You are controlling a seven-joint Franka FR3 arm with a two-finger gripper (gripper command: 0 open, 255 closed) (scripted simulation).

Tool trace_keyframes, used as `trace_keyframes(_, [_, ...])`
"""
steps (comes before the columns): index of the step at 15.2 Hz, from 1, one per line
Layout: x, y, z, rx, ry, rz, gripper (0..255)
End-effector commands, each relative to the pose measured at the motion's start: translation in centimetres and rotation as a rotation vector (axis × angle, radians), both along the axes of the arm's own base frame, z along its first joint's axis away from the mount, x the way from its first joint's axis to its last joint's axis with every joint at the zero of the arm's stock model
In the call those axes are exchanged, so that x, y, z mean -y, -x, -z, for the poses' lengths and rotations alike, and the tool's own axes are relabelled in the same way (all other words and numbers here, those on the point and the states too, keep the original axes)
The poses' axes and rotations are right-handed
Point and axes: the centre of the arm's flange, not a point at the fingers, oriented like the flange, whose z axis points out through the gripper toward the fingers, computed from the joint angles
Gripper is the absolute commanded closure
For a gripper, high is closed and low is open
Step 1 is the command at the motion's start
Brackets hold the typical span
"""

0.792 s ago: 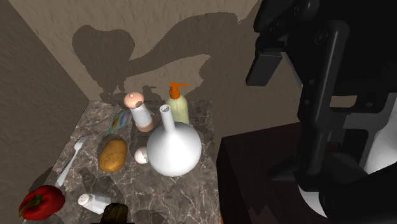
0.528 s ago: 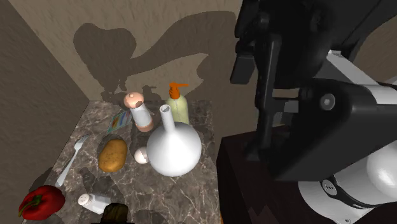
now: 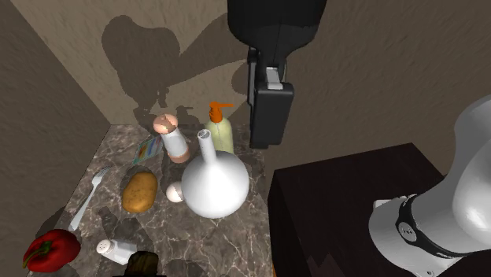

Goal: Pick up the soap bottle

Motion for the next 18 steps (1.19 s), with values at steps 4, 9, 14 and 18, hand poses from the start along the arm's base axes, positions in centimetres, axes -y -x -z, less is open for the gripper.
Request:
trace_keyframes(4, [5.6,-1.3,3.9,-0.001,-0.014,0.005,0])
trace_keyframes(9, [11.2,-2.4,7.6,-0.003,-0.028,0.011,0])
trace_keyframes(14, [16.6,-3.5,11.5,-0.005,-0.042,0.017,0])
trace_keyframes(18, [21.0,-4.4,14.6,-0.007,-0.054,0.021,0])
